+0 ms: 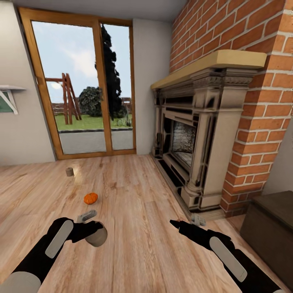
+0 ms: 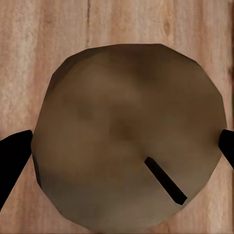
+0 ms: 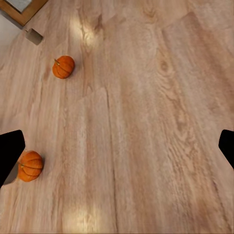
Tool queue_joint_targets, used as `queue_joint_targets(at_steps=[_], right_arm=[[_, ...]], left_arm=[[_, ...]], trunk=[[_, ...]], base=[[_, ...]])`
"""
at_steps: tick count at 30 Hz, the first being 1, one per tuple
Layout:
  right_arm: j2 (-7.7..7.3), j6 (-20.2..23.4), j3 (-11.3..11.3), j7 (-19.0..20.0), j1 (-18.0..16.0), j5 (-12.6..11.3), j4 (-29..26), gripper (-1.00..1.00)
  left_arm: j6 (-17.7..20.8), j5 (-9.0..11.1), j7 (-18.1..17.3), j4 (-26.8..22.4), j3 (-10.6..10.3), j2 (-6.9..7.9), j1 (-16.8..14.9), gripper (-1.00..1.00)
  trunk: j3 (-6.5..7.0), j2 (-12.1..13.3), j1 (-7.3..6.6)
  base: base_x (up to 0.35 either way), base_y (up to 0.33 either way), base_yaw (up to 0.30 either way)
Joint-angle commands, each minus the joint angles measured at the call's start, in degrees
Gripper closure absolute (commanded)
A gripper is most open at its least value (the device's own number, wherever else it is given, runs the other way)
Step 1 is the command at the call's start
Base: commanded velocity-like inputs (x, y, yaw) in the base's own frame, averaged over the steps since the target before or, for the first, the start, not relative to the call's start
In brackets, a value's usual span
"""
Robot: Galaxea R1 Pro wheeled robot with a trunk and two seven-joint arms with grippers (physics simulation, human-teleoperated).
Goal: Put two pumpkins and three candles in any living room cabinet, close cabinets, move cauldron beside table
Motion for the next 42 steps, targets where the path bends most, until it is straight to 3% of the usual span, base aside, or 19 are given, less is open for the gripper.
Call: queue_joint_targets(at_steps=[1, 11, 30, 42], right_arm=[[-0.07, 0.1, 0.1, -0.3, 0.0, -0.5, -0.3, -1.00], [-0.13, 0.2, -0.1, -0.4, -0.1, -0.5, -1.3, -1.00], [-0.13, 0.1, -0.2, -0.3, 0.0, -0.5, -1.3, -1.00], [-0.13, -0.6, -0.3, 0.0, 0.0, -0.5, -1.3, -1.00]], left_arm=[[0.1, 0.5, 0.6, -0.1, -0.2, 0.06, 0.0, 1.00], [0.2, 0.5, 0.7, -0.1, -0.2, 0.06, 0.0, 1.00], [0.2, 0.6, 0.7, -0.1, -0.2, -0.01, 0.0, 1.00], [0.2, 0.5, 0.7, -0.1, -0.3, -0.02, 0.0, 1.00]], trunk=[[0.14, 0.0, -0.03], [1.71, 0.2, -0.32], [3.57, 7.8, -4.50], [5.63, 12.6, -7.13]], base=[[0.001, 0.000, 0.014], [0.000, 0.000, 0.114], [0.000, 0.000, 0.148], [0.000, 0.000, 0.016]])
